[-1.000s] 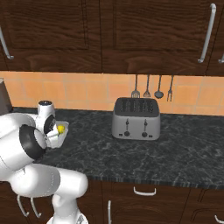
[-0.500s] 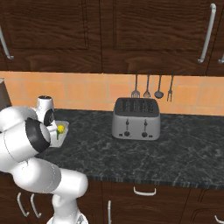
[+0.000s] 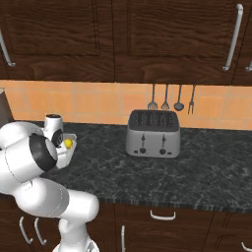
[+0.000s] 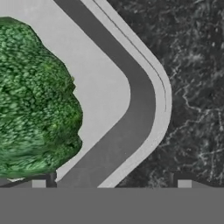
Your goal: Take the meat container that has the fish and place it on the second highest rack of the freezer. Then take the vegetable container that has the broccoli and lemon and place it on the highest rack of the freezer.
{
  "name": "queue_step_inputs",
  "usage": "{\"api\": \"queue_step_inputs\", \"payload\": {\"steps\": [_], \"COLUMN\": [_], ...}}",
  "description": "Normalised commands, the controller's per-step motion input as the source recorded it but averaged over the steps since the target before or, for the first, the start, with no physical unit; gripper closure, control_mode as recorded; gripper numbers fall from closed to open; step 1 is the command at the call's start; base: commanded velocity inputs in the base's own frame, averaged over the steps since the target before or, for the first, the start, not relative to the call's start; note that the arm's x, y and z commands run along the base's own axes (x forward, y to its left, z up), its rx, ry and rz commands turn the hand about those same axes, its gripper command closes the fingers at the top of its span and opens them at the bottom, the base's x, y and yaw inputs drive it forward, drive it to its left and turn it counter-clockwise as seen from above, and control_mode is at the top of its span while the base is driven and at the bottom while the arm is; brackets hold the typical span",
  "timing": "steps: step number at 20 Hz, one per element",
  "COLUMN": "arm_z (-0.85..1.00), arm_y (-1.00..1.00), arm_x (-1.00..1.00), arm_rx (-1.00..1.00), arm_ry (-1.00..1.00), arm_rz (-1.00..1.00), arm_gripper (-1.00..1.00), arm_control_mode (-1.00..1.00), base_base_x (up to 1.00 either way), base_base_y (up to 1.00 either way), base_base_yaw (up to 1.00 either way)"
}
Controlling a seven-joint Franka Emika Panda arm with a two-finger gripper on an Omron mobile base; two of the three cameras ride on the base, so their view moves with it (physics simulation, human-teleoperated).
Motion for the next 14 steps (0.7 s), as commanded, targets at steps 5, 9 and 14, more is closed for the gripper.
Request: {"api": "queue_step_inputs", "payload": {"steps": [5, 9, 14], "arm_z": [-0.21, -0.18, -0.01], "arm_y": [-0.11, 0.00, 0.00], "arm_x": [-0.11, 0.00, -0.02], "arm_rx": [0.00, 0.00, 0.00], "arm_ry": [0.00, 0.00, 0.00], "arm_rz": [0.00, -0.02, -0.07], "arm_gripper": [-1.00, 1.00, 1.00], "arm_control_mode": [-1.00, -1.00, -1.00], "base_base_x": [0.00, 0.00, 0.00], "base_base_y": [0.00, 0.00, 0.00], "base_base_yaw": [0.00, 0.00, 0.00]}}
